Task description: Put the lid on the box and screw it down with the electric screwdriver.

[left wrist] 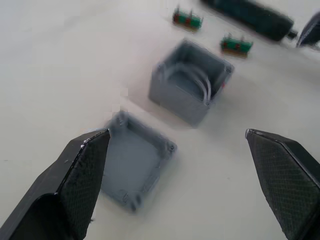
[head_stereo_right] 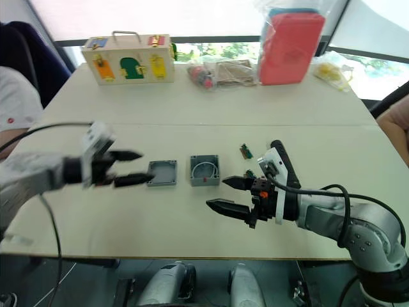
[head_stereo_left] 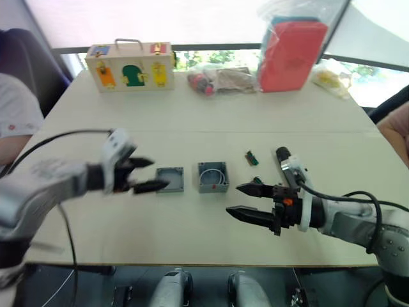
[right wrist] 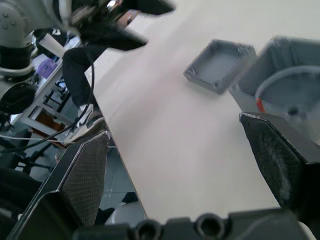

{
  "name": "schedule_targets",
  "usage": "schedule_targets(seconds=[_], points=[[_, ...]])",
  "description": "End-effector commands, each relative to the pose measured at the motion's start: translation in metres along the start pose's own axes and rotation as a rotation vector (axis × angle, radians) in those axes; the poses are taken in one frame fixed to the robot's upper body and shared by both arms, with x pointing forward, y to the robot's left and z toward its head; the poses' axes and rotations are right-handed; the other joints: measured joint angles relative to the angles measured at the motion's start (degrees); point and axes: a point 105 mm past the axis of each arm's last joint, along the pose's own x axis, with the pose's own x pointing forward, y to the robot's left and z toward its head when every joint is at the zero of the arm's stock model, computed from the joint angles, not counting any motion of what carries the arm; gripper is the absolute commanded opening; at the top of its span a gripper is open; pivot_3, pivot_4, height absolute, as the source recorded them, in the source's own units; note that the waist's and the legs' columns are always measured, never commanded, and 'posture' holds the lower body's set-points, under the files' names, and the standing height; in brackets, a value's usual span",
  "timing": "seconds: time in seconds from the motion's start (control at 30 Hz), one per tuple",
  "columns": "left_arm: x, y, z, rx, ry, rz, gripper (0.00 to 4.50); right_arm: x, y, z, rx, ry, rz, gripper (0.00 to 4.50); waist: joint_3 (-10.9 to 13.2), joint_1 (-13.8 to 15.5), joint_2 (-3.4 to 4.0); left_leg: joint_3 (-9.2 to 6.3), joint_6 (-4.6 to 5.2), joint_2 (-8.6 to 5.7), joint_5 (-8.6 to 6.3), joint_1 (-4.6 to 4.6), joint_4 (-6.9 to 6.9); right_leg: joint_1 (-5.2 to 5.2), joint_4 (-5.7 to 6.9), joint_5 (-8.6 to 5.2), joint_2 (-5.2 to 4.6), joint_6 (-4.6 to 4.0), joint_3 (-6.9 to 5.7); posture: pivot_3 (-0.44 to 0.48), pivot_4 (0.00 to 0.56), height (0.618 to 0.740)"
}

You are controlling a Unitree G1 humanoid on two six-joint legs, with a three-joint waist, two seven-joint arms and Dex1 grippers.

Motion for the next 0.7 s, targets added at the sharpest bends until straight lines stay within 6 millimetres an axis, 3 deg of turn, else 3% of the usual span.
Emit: schedule_targets(seconds=[0.03,0.07,0.13,0.37,0.7], points=[[0.038,-0.012,0.013,0.206,0.054,-0.218,4.45,0.002,0.008,0.002,-0.085,0.002,-0.035,4.50,0.0,-0.1,0.04,0.01,0.05,0.00,-0.03,0.12,-0.03,0.14,-0.04,-0.05,-0.03,-0.12,0.02,0.000,0.150,0.740],[0.064,-0.023,0.014,0.299,0.099,-0.344,4.45,0.004,0.007,-0.006,-0.111,0.023,-0.072,4.50,0.0,0.4,0.07,0.03,0.06,0.00,-0.04,0.15,-0.02,0.17,-0.05,-0.05,-0.02,-0.12,0.02,0.000,0.150,0.740],[0.091,-0.037,0.013,0.412,0.158,-0.484,4.45,0.004,0.007,-0.016,-0.129,0.039,-0.113,4.50,-0.1,2.4,0.07,-0.01,0.08,-0.05,-0.01,0.17,0.10,0.36,-0.05,-0.08,0.03,-0.16,-0.17,0.000,0.150,0.740],[0.108,-0.051,0.009,0.447,0.221,-0.657,4.45,0.000,0.009,-0.027,-0.135,0.021,-0.181,4.50,0.0,-0.9,0.10,0.39,0.81,-0.03,-0.42,-0.20,0.75,0.09,-0.11,0.06,0.20,0.11,0.39,0.000,0.150,0.740],[0.130,-0.036,-0.017,0.470,0.374,-0.590,4.45,-0.006,0.006,-0.025,-0.174,0.060,-0.202,4.50,0.0,0.0,0.09,0.23,0.81,0.00,-0.42,-0.07,0.82,0.15,0.19,0.05,0.21,0.25,0.33,0.000,0.150,0.740]])
